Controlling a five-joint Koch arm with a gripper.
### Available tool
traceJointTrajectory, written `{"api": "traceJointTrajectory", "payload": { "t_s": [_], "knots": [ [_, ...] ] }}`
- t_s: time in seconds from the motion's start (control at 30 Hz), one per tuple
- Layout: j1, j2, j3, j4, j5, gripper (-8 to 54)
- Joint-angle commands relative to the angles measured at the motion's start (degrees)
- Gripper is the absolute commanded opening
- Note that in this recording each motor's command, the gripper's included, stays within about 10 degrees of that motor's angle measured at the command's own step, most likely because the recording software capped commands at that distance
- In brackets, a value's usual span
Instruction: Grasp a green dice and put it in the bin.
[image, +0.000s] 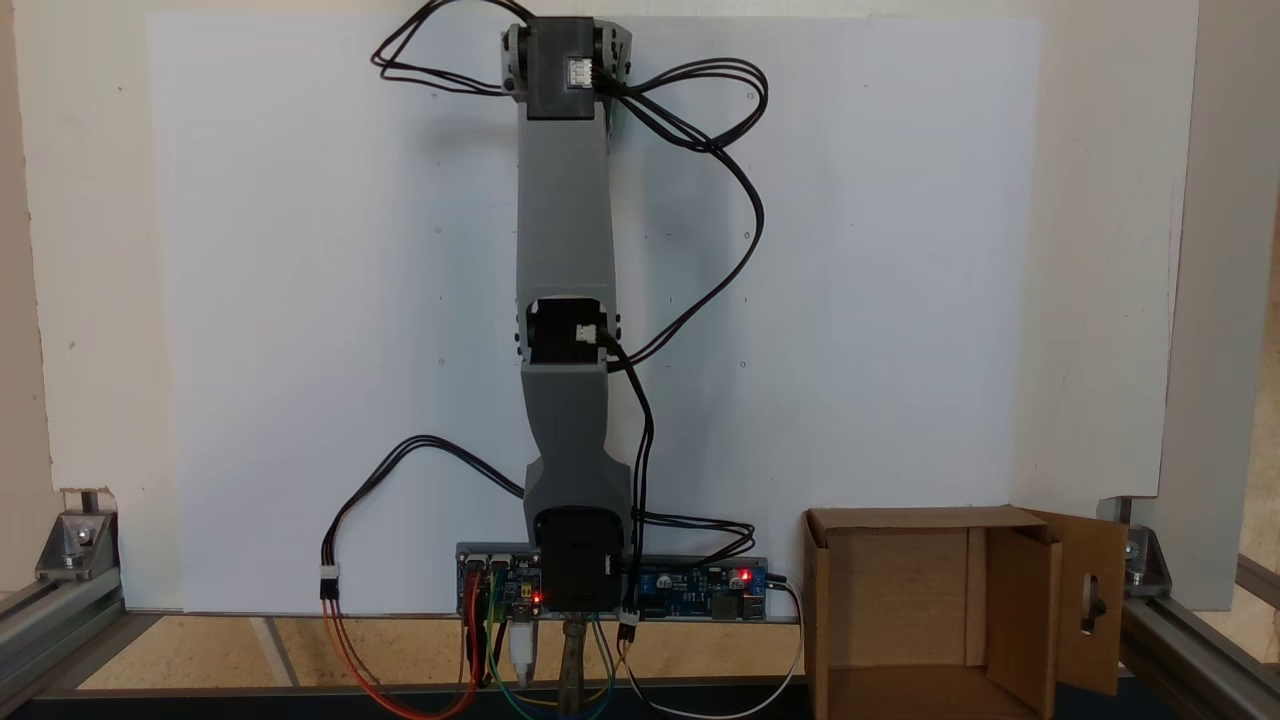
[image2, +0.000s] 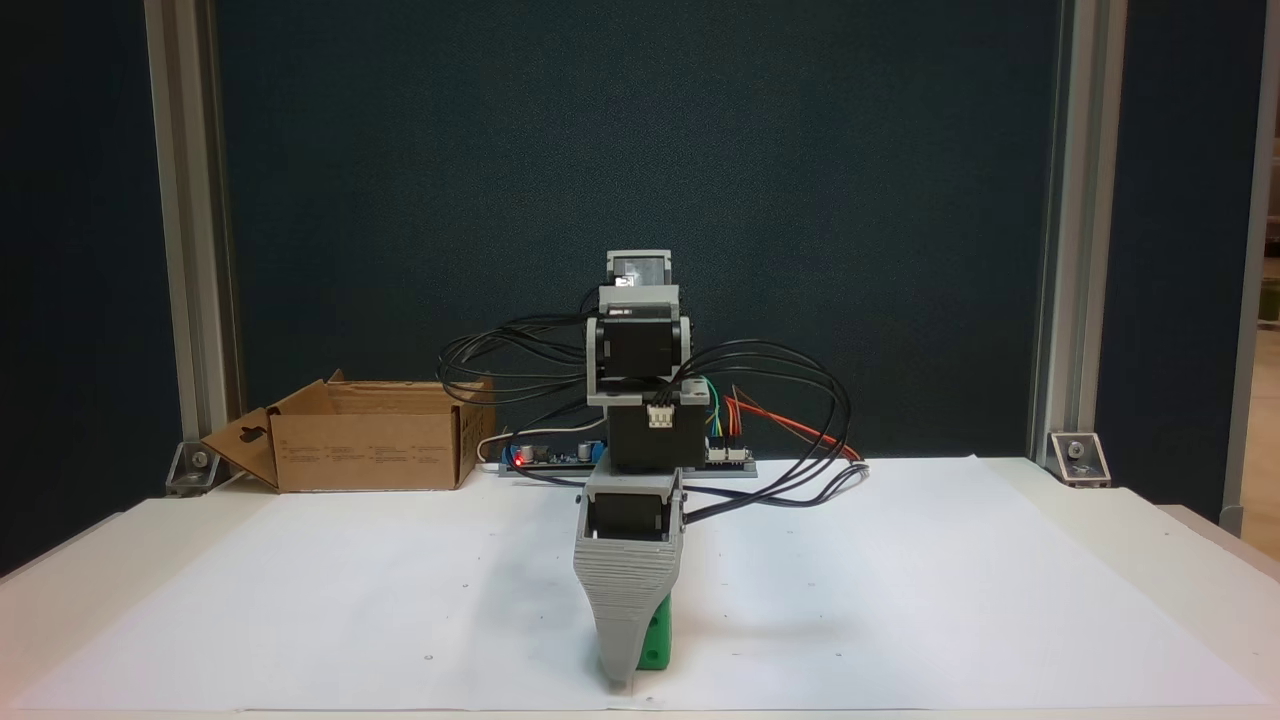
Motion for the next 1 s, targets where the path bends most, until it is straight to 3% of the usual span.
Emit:
{"api": "traceJointTrajectory", "payload": {
  "t_s": [0.0, 0.6, 0.77, 0.97],
  "knots": [
    [0.35, 0.7, -3.08, -0.35, 1.76, 42.1],
    [0.97, 0.26, -2.99, -0.62, 1.67, 39.6],
    [1.05, 0.26, -2.99, -0.44, 1.76, 33.0],
    [1.05, 0.26, -2.99, -0.35, 1.76, 13.0]
  ]
}}
